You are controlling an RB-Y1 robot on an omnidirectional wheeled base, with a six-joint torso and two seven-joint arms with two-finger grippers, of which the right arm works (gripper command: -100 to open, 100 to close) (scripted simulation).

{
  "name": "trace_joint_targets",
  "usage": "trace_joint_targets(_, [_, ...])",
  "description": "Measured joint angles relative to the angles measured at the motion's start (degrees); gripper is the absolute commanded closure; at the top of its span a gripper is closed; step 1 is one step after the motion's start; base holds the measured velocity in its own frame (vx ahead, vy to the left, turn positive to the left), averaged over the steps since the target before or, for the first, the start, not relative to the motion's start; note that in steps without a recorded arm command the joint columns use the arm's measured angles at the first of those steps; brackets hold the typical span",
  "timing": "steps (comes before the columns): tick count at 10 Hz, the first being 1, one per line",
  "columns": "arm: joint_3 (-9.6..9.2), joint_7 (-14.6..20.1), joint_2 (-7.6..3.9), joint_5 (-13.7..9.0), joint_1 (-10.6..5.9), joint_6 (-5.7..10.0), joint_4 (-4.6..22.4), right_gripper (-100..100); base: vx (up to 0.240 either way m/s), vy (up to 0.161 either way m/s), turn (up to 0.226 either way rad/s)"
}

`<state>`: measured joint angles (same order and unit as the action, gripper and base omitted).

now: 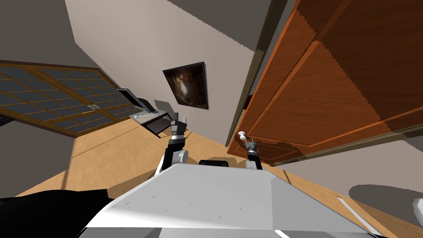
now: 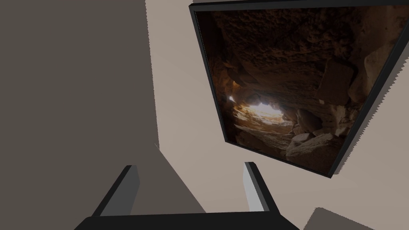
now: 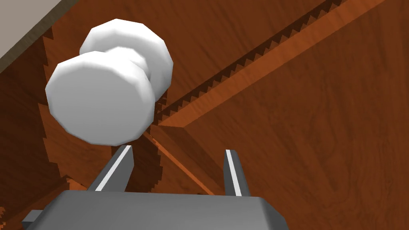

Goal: Pull the door open

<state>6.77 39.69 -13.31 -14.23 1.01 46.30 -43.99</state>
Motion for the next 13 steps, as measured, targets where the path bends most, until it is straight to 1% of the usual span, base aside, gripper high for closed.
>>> trace_joint_targets(1, [-0.23, 1.3, 0.22, -0.4, -0.53, 0.65, 1.3, -100, -0.056, -0.013, 0.023])
trace_joint_targets(2, [-0.49, 2.8, 0.35, -1.1, -0.17, 0.19, 0.4, -100, -0.051, -0.010, 0.028])
trace_joint_targets(3, [-0.60, 3.9, 0.51, -1.5, -0.42, 0.14, 0.8, -100, -0.051, -0.002, 0.037])
trace_joint_targets(4, [-0.89, 5.4, 0.54, -2.2, -0.16, 0.09, 0.5, -100, -0.043, 0.000, 0.015])
trace_joint_targets(5, [-1.11, 6.7, 0.47, -2.6, -1.02, 0.66, 2.1, -100, -0.021, -0.001, 0.011])
trace_joint_targets(6, [-1.21, 7.4, 0.35, -2.7, -1.40, 1.01, 2.9, -100, -0.005, -0.014, 0.012])
trace_joint_targets(7, [-1.07, 7.1, 0.75, -2.8, -0.71, 0.26, 1.4, -100, -0.029, -0.024, 0.045])
trace_joint_targets(8, [-1.33, 8.0, 0.94, -3.4, -0.70, 0.30, 1.5, -100, -0.066, -0.016, 0.082])
trace_joint_targets(9, [-1.70, 9.7, 1.06, -4.3, -0.54, 0.31, 1.2, -100, -0.059, -0.004, 0.026])
trace_joint_targets(10, [-1.89, 11.0, 1.19, -4.8, -0.56, 0.08, 1.0, -100, -0.064, -0.009, 0.030])
trace_joint_targets(11, [-2.09, 12.3, 1.62, -5.6, 0.27, -0.63, -0.5, -100, -0.048, -0.007, 0.010])
trace_joint_targets(12, [-2.34, 13.6, 1.53, -5.9, -0.58, -0.37, 0.9, -100, -0.045, -0.007, 0.066])
trace_joint_targets(13, [-2.50, 14.9, 1.82, -6.7, -0.21, -0.48, 0.4, -100, -0.043, -0.007, 0.014])
